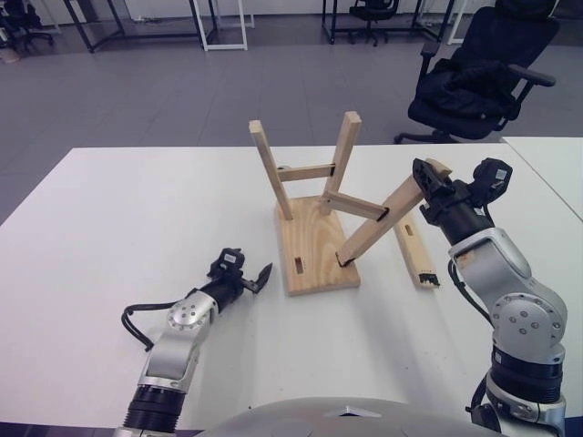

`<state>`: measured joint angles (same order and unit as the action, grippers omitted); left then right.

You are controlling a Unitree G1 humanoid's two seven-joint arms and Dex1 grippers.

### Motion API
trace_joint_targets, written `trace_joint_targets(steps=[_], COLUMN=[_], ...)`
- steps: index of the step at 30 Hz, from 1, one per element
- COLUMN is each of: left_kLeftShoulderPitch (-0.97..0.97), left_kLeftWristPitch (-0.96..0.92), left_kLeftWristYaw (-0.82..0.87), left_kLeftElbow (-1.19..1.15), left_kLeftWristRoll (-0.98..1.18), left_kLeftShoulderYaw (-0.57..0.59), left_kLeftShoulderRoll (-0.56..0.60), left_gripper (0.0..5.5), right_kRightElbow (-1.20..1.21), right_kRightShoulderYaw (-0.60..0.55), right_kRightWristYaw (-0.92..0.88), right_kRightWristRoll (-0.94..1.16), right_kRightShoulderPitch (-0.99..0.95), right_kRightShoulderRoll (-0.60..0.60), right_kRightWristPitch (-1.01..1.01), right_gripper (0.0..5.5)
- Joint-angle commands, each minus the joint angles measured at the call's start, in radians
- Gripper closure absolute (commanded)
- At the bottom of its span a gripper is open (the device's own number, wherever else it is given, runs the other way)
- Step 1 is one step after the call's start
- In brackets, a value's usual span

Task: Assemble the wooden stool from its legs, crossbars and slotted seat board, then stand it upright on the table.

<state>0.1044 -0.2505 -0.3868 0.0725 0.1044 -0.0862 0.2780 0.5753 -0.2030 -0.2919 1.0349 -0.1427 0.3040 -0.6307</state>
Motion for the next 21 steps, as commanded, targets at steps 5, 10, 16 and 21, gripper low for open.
trace_joint_targets(steps=[5,10,16,21], left_kLeftShoulderPitch=[0.019,0.0,-0.002,-0.02], left_kLeftWristPitch=[-0.017,-0.028,-0.047,-0.058], left_kLeftWristYaw=[0.011,0.001,0.004,-0.008], left_kLeftElbow=[0.011,0.01,0.027,0.025], left_kLeftWristRoll=[-0.017,-0.031,-0.046,-0.06], left_kLeftShoulderYaw=[-0.007,-0.009,-0.015,-0.02], left_kLeftShoulderRoll=[0.006,0.032,0.037,0.052], left_gripper=[0.85,0.85,0.85,0.85], right_kRightElbow=[0.041,0.024,-0.073,-0.108], right_kRightShoulderYaw=[0.127,0.23,0.271,0.332], right_kRightWristYaw=[0.069,0.039,0.087,0.178], right_kRightWristRoll=[-0.244,-0.408,-0.533,-0.626], right_kRightShoulderPitch=[0.057,0.113,0.197,0.184], right_kRightShoulderRoll=[0.055,0.027,0.005,0.049], right_kRightWristPitch=[-0.006,-0.015,0.022,0.037], right_gripper=[4.46,4.46,4.46,4.45])
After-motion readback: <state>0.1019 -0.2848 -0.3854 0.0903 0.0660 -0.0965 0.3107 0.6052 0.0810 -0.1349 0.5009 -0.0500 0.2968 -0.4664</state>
